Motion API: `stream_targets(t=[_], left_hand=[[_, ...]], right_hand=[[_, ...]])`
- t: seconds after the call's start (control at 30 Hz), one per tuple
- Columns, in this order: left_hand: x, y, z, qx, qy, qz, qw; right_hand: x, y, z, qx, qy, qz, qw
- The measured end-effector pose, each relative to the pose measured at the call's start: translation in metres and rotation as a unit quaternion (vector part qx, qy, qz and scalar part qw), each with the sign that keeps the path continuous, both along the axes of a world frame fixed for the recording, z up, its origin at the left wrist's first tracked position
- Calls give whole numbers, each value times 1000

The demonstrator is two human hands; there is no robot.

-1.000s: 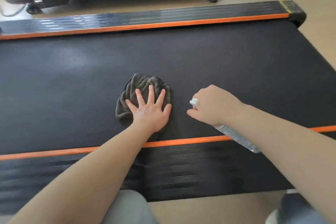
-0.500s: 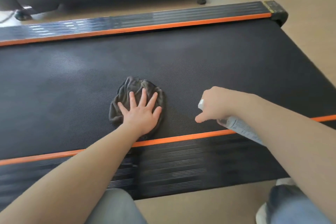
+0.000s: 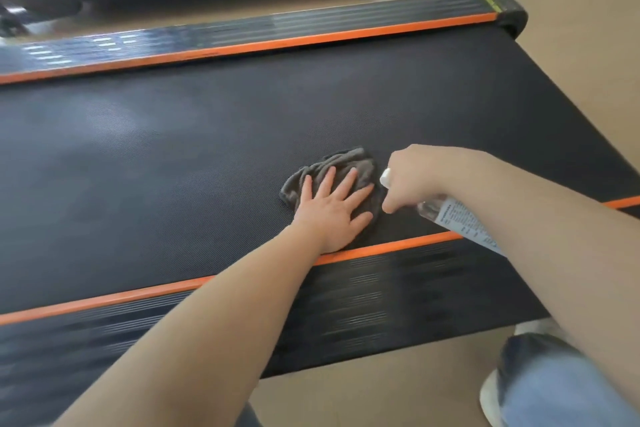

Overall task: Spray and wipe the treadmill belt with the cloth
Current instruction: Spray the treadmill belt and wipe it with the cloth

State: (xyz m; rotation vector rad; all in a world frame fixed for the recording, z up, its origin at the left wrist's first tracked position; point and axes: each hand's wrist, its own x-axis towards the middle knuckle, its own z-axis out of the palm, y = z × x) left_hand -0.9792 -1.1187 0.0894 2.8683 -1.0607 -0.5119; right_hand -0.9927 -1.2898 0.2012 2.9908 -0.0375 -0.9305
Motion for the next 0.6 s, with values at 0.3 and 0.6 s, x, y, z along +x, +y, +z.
stream_targets(t=[0.3,0.6], left_hand=[[74,84,4,31,19,293,955],[64,63,-18,-61,-70,-99,991]], right_hand=[[19,42,-17,58,-85,-33,994],[60,88,-39,36,-116,-48,991]])
